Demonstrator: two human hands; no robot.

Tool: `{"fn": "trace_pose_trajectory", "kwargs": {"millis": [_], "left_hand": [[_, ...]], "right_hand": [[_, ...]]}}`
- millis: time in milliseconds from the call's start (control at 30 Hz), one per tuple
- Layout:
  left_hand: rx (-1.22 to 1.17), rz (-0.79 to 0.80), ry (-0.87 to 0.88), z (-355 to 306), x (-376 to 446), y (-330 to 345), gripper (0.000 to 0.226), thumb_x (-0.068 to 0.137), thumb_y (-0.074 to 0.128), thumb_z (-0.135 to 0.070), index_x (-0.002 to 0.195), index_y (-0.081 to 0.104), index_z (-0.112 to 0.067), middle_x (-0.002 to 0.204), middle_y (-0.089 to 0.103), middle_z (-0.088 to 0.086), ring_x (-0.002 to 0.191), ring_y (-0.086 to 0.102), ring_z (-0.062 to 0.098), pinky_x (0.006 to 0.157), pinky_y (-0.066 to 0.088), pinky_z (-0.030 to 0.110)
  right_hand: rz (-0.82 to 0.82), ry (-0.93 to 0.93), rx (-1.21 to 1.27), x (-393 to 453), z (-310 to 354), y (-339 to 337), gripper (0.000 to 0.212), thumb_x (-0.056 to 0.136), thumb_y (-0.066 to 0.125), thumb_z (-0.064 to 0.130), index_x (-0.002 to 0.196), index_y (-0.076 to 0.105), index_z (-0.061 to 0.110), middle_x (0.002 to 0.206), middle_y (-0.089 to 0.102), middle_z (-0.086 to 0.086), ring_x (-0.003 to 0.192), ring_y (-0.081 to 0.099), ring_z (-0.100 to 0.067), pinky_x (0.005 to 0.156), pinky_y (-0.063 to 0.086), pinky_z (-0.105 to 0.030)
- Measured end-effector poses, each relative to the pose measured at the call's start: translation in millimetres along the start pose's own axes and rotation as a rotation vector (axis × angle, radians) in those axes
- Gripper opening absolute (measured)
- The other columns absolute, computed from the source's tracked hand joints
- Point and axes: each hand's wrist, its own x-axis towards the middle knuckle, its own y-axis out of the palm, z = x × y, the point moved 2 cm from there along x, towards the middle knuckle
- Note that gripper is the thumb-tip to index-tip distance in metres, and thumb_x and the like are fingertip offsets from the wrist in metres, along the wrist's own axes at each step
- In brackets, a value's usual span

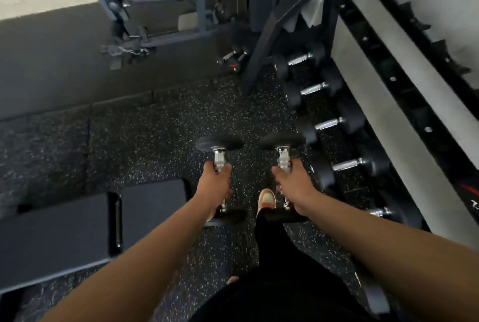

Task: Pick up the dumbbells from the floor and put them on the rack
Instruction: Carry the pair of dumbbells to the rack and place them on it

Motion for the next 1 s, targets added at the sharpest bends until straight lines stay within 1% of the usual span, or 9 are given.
{"fn": "trace_pose_trajectory", "kwargs": {"millis": [133, 300, 367, 467, 533, 700, 867, 933, 1000], "left_hand": [[0.017, 0.023, -0.012, -62.6, 59.4, 25.5, 0.021, 0.097, 0.051, -0.036, 0.11, 0.048, -0.02, 0.091, 0.064, 0.009, 0.072, 0.06, 0.022, 0.06, 0.053, 0.037], [0.06, 0.07, 0.034, -142.2, 130.1, 56.8, 0.015, 0.094, 0.052, -0.039, 0.099, 0.048, -0.026, 0.085, 0.065, 0.009, 0.063, 0.061, 0.02, 0.055, 0.051, 0.034], [0.069, 0.098, 0.059, -169.9, 154.7, 69.8, 0.014, 0.094, 0.053, -0.039, 0.099, 0.049, -0.027, 0.084, 0.065, 0.009, 0.063, 0.062, 0.021, 0.058, 0.054, 0.037], [0.072, 0.17, 0.061, -209.8, 195.9, 87.7, 0.015, 0.094, 0.054, -0.037, 0.1, 0.05, -0.025, 0.081, 0.063, 0.009, 0.062, 0.06, 0.022, 0.063, 0.055, 0.042], [0.084, 0.229, 0.075, -232.4, 224.6, 99.2, 0.015, 0.093, 0.055, -0.036, 0.1, 0.05, -0.024, 0.079, 0.062, 0.008, 0.06, 0.059, 0.02, 0.061, 0.054, 0.039], [0.144, 0.359, 0.113, -286.6, 305.7, 126.9, 0.015, 0.094, 0.056, -0.034, 0.102, 0.051, -0.023, 0.078, 0.061, 0.006, 0.056, 0.057, 0.015, 0.051, 0.052, 0.03], [0.259, 0.478, 0.139, -338.9, 388.4, 152.2, 0.016, 0.092, 0.055, -0.035, 0.102, 0.05, -0.023, 0.075, 0.062, 0.005, 0.052, 0.057, 0.015, 0.053, 0.052, 0.034], [0.316, 0.527, 0.153, -361.1, 418.0, 164.0, 0.015, 0.091, 0.056, -0.037, 0.1, 0.05, -0.026, 0.076, 0.062, 0.005, 0.054, 0.058, 0.016, 0.052, 0.051, 0.032], [0.357, 0.556, 0.142, -381.7, 439.9, 176.6, 0.017, 0.088, 0.057, -0.036, 0.1, 0.051, -0.026, 0.077, 0.062, 0.006, 0.059, 0.058, 0.018, 0.051, 0.05, 0.031]], "right_hand": [[-0.025, 0.026, 0.015, 62.4, 46.9, -21.5, 0.033, 0.095, 0.06, 0.026, 0.124, 0.047, 0.015, 0.098, 0.062, -0.01, 0.084, 0.059, -0.028, 0.086, 0.051, -0.056], [-0.076, 0.039, 0.054, 130.6, 107.1, -48.6, 0.053, 0.096, 0.059, 0.029, 0.142, 0.037, 0.016, 0.119, 0.059, -0.009, 0.107, 0.058, -0.033, 0.097, 0.048, -0.056], [-0.114, 0.044, 0.089, 154.7, 123.5, -56.2, 0.047, 0.096, 0.06, 0.028, 0.137, 0.041, 0.014, 0.111, 0.061, -0.01, 0.099, 0.06, -0.031, 0.093, 0.05, -0.055], [-0.183, 0.07, 0.148, 187.7, 147.8, -67.2, 0.036, 0.094, 0.062, 0.026, 0.126, 0.047, 0.014, 0.091, 0.061, -0.007, 0.076, 0.058, -0.022, 0.072, 0.051, -0.044], [-0.231, 0.088, 0.164, 210.5, 161.7, -71.7, 0.03, 0.093, 0.062, 0.026, 0.119, 0.049, 0.017, 0.086, 0.062, -0.007, 0.07, 0.057, -0.022, 0.067, 0.05, -0.044], [-0.316, 0.124, 0.249, 273.5, 201.5, -75.9, 0.026, 0.096, 0.059, 0.027, 0.116, 0.044, 0.019, 0.09, 0.061, -0.01, 0.071, 0.054, -0.021, 0.061, 0.046, -0.038], [-0.444, 0.2, 0.322, 331.9, 242.5, -79.6, 0.026, 0.096, 0.058, 0.027, 0.118, 0.044, 0.021, 0.096, 0.065, -0.011, 0.077, 0.061, -0.023, 0.067, 0.051, -0.041], [-0.5, 0.22, 0.372, 352.1, 258.1, -83.5, 0.025, 0.096, 0.059, 0.029, 0.116, 0.046, 0.021, 0.095, 0.066, -0.009, 0.077, 0.063, -0.023, 0.063, 0.051, -0.037], [-0.55, 0.251, 0.407, 367.0, 269.7, -88.9, 0.026, 0.095, 0.059, 0.03, 0.117, 0.046, 0.022, 0.098, 0.066, -0.009, 0.083, 0.064, -0.026, 0.068, 0.052, -0.039]]}}
